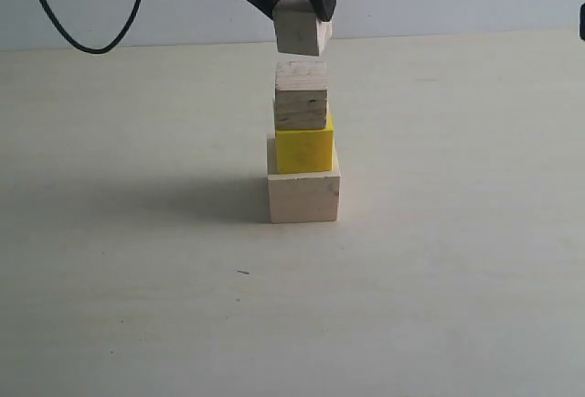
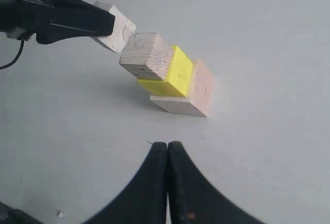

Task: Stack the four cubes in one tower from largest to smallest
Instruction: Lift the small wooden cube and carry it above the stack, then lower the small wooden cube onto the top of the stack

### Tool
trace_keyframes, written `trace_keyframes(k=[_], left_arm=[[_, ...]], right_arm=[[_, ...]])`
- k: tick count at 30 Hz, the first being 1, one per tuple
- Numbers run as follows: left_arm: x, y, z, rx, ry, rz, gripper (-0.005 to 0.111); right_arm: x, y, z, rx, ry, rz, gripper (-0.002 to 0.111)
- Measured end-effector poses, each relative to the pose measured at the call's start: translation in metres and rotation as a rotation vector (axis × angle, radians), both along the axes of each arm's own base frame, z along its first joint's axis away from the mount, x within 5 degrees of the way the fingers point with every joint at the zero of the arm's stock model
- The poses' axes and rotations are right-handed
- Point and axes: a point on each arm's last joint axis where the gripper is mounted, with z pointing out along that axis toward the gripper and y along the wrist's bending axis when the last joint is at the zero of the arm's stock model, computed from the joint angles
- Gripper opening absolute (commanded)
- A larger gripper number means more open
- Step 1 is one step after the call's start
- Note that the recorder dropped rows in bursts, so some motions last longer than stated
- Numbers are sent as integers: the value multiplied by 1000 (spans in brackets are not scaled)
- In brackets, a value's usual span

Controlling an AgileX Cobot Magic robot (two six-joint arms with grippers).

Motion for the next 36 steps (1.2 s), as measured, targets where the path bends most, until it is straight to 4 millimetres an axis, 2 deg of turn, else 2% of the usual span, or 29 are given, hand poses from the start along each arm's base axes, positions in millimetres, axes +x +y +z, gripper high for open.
trace_keyframes(k=[11,18,24,28,32,34,36], left_arm=[[-8,-8,0,44,-41,129,0],[-8,-8,0,32,-31,165,0],[-8,-8,0,30,-27,172,0],[-9,-9,0,-17,20,258,0],[-10,-10,0,-39,41,305,0],[-10,-16,-8,-26,45,330,0],[-8,-24,-21,11,38,347,0]], right_arm=[[-3,9,-1,-49,-29,63,0],[5,1,-1,-106,-75,-42,0],[19,-8,-11,-165,-14,-140,0],[21,-7,-13,-143,18,-148,0],[14,16,-13,-136,15,-22,0],[7,32,-13,-147,6,79,0],[5,38,-14,-161,0,108,0]])
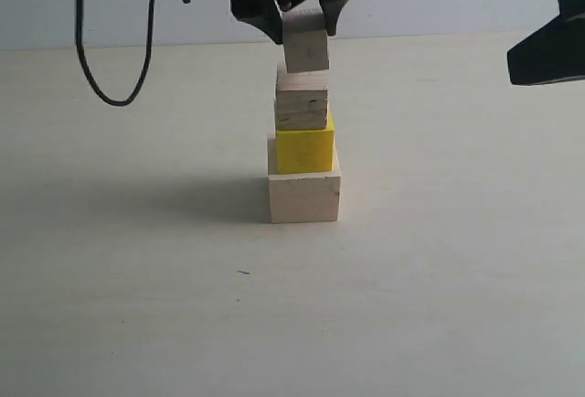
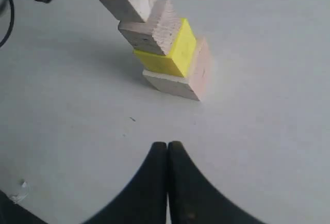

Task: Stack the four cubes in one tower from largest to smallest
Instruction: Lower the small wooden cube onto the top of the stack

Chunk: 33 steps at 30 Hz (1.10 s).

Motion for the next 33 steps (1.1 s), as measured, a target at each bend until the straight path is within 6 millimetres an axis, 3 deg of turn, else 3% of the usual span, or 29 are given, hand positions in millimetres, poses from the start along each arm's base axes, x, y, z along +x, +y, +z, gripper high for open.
trace_keyframes(k=[3,14,22,33], left_arm=[[0,-9,-13,26,12,6,0],[1,-8,-13,31,2,26,0],[-4,-1,5,10,-35,26,0],[-3,-2,2,24,-35,3,0]], right_arm=[[-1,2,-2,-51,-12,-11,0],[-5,10,-2,-75,-19,30,0],[-5,10,-2,-75,-19,30,0],[-6,10,-3,-75,-14,30,0]])
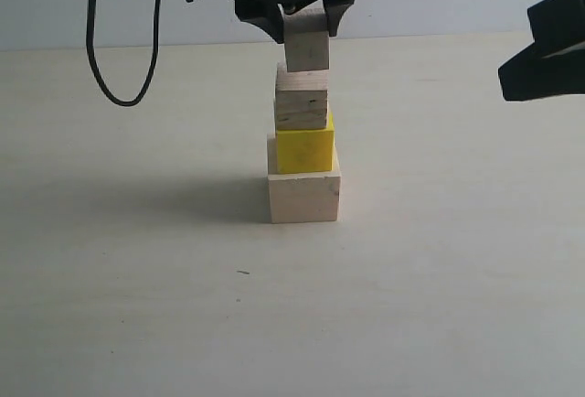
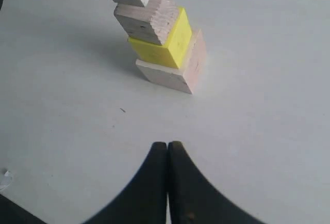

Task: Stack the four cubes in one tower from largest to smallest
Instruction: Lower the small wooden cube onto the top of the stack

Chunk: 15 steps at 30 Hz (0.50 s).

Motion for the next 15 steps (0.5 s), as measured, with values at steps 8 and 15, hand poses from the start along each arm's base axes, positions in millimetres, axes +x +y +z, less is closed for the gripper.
trace_keyframes(k=[8,15], left_arm=[[0,0,0,8,-4,-16,0],[0,0,0,11,-7,-21,0]], right_arm=[[0,0,0,0,0,0,0],[0,0,0,0,0,0,0]])
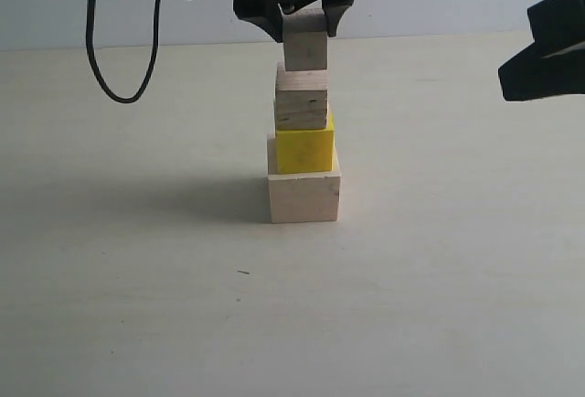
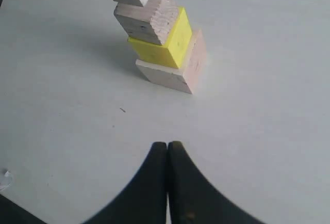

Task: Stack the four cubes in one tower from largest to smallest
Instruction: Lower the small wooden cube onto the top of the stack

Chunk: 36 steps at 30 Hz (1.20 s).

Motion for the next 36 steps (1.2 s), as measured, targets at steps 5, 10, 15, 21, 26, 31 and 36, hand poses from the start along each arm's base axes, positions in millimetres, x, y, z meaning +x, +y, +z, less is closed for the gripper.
trace_keyframes(k=[5,10,15,21,26,31,36], left_arm=[[1,1,0,8,-9,-1,0],[1,2,-6,32,1,-1,0],[1,2,-8,36,2,0,0],[1,2,-8,38,2,2,0],[1,2,-9,38,4,5,0],[1,2,-9,38,4,5,0],[0,1,-9,30,13,4,0]], right_arm=[[0,0,0,2,2,-3,0],[0,0,0,1,4,-2,0],[0,0,0,1,4,-2,0],[0,0,0,4,5,-2,0],[0,0,0,4,5,-2,0],[0,0,0,4,5,-2,0],[0,0,0,4,5,-2,0]])
